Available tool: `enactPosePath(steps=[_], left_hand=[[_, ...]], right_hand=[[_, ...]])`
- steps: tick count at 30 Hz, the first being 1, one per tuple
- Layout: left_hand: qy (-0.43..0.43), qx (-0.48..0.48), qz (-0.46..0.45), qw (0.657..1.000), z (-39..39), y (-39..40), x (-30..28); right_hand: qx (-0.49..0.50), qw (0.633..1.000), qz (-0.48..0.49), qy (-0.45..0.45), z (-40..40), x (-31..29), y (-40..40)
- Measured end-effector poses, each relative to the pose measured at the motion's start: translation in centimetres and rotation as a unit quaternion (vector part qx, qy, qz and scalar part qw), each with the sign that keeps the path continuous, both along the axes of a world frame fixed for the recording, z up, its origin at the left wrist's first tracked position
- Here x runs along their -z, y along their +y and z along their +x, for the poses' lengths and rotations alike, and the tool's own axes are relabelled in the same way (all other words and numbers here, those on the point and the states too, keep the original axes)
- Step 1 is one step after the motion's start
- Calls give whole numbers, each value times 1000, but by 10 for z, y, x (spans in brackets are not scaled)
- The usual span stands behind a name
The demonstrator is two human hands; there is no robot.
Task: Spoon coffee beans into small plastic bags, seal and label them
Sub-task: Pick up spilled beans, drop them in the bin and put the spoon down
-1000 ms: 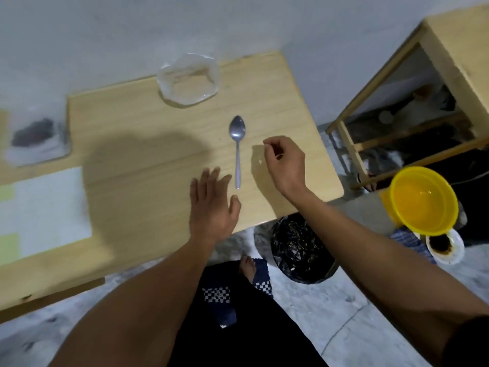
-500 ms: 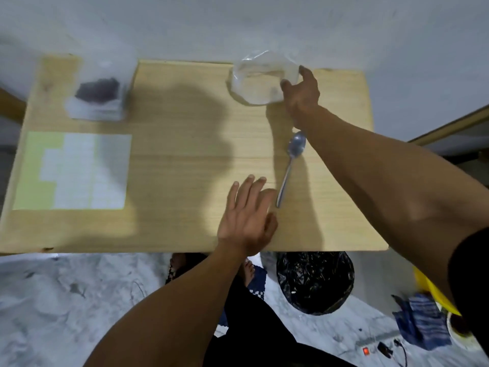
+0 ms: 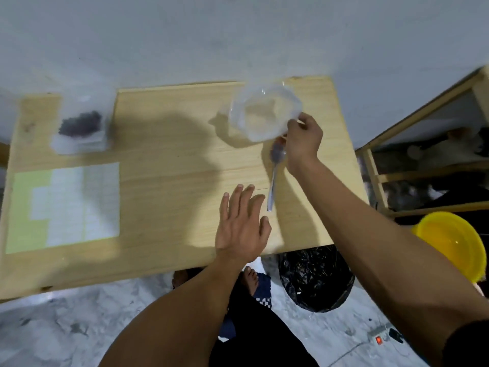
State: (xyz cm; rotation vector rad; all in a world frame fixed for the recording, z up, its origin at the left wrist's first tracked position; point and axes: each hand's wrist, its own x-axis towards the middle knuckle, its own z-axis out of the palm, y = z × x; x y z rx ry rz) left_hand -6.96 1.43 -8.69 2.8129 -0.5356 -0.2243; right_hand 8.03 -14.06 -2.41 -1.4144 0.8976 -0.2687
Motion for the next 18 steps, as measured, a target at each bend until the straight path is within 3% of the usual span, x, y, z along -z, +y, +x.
enactPosePath(steps=[7,11,18], left_hand=[[3,14,23,1000,2,0,-2],[-31,10,-31,999,-1,2,2],[-51,9,-50,997,-2,2,8]], right_hand=[[50,998,-38,20,-114,-6,-43],[83,992,-79,48,-183,-5,-72],[241,961,-78,108,-308,24,-101]])
